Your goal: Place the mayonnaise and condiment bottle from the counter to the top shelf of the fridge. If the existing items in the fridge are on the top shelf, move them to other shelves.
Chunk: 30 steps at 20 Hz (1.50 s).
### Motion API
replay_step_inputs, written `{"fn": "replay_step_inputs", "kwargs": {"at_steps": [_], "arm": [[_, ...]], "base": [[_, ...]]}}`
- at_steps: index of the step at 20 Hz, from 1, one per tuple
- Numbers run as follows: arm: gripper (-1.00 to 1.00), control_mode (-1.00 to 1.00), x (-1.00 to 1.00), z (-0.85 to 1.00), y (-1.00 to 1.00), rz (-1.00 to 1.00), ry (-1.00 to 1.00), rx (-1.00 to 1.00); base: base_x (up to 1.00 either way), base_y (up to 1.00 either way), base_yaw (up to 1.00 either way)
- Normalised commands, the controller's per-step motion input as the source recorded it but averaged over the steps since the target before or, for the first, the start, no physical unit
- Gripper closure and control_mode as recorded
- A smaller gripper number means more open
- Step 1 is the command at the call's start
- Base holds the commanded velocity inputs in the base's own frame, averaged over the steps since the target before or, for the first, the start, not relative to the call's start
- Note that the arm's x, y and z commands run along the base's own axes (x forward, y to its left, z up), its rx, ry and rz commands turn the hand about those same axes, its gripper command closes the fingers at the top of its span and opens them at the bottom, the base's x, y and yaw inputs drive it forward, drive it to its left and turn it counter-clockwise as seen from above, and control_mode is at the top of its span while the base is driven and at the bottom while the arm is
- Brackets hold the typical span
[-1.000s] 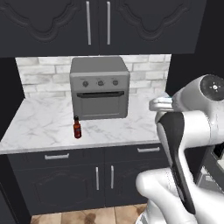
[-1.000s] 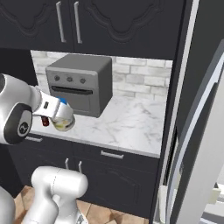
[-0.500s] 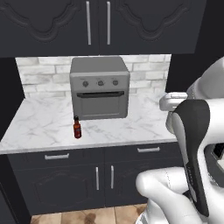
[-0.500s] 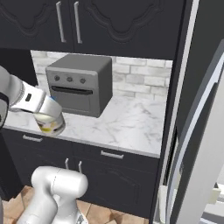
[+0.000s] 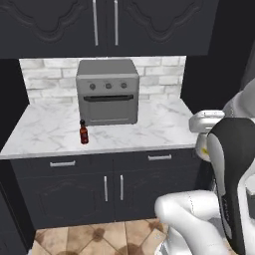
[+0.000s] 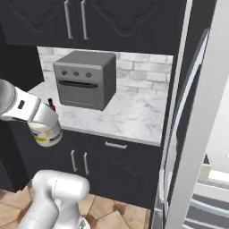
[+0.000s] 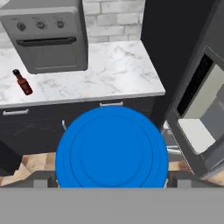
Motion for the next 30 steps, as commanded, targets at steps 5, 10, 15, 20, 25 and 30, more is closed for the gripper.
{"fn": "replay_step_inputs", "kwargs": {"at_steps": [5,10,15,20,25,30], "arm": [[1.00,1.00,0.00,0.00,0.00,0.00,0.00,0.00],[1.00,1.00,0.00,0.00,0.00,0.00,0.00,0.00],[1.00,1.00,0.00,0.00,0.00,0.00,0.00,0.00],[1.00,1.00,0.00,0.00,0.00,0.00,0.00,0.00],[1.00,1.00,0.00,0.00,0.00,0.00,0.00,0.00],[1.00,1.00,0.00,0.00,0.00,0.00,0.00,0.00]], "base": [[-1.00,-0.76,0.01],[-0.66,-1.00,-0.09],[0.02,-1.00,-0.24],[0.27,-1.00,-0.22],[0.39,-0.69,-0.05],[0.35,-0.04,0.01]]}}
